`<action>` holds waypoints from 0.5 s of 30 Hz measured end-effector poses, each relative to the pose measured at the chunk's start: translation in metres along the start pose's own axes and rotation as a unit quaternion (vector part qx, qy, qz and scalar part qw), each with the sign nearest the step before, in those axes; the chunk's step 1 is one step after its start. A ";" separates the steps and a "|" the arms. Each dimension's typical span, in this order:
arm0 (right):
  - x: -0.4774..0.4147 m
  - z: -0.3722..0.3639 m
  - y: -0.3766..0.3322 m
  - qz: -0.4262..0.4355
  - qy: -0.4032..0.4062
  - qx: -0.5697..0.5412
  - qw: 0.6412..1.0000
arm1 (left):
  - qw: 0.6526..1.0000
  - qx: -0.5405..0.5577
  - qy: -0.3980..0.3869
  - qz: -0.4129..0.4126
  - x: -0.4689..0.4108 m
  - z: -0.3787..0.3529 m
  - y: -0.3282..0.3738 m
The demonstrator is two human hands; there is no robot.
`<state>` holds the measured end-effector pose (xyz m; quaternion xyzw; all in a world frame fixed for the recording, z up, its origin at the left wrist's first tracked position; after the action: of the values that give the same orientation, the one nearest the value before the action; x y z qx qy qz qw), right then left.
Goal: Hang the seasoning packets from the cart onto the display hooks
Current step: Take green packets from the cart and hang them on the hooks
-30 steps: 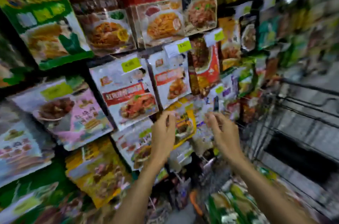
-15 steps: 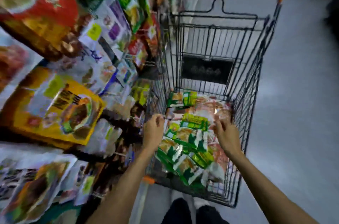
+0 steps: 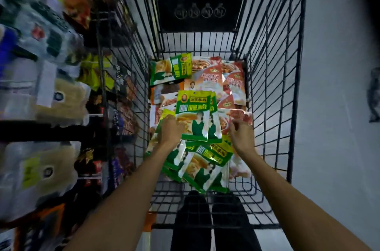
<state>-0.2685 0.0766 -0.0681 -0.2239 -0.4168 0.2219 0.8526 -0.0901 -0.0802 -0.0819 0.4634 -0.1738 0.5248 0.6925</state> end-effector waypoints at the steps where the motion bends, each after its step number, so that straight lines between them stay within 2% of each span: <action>1: -0.008 -0.004 -0.001 -0.001 -0.002 0.000 1.000 | 1.000 -0.011 -0.003 0.009 -0.010 -0.005 -0.002; 5: -0.030 -0.023 -0.009 -0.004 -0.016 0.021 1.000 | 0.999 -0.011 -0.003 0.040 -0.033 -0.017 -0.009; 8: -0.039 -0.034 -0.010 -0.041 -0.010 0.018 0.999 | 0.998 -0.030 0.006 0.053 -0.042 -0.020 -0.010; 15: -0.049 -0.039 -0.001 -0.098 -0.017 -0.088 0.991 | 0.994 0.082 0.024 0.065 -0.053 -0.013 -0.022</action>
<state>-0.2635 0.0403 -0.1185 -0.2524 -0.4687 0.1032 0.8402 -0.0943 -0.0996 -0.1375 0.4938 -0.1427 0.5921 0.6206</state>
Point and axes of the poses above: each hand's wrist, its own x-axis away from the middle knuckle, its own z-axis out of the back of the hand, y = z × x, the point moved 9 cm from there along -x, towards the middle knuckle, and after that the axes turned 12 degrees about -y, right-handed, at the moved point
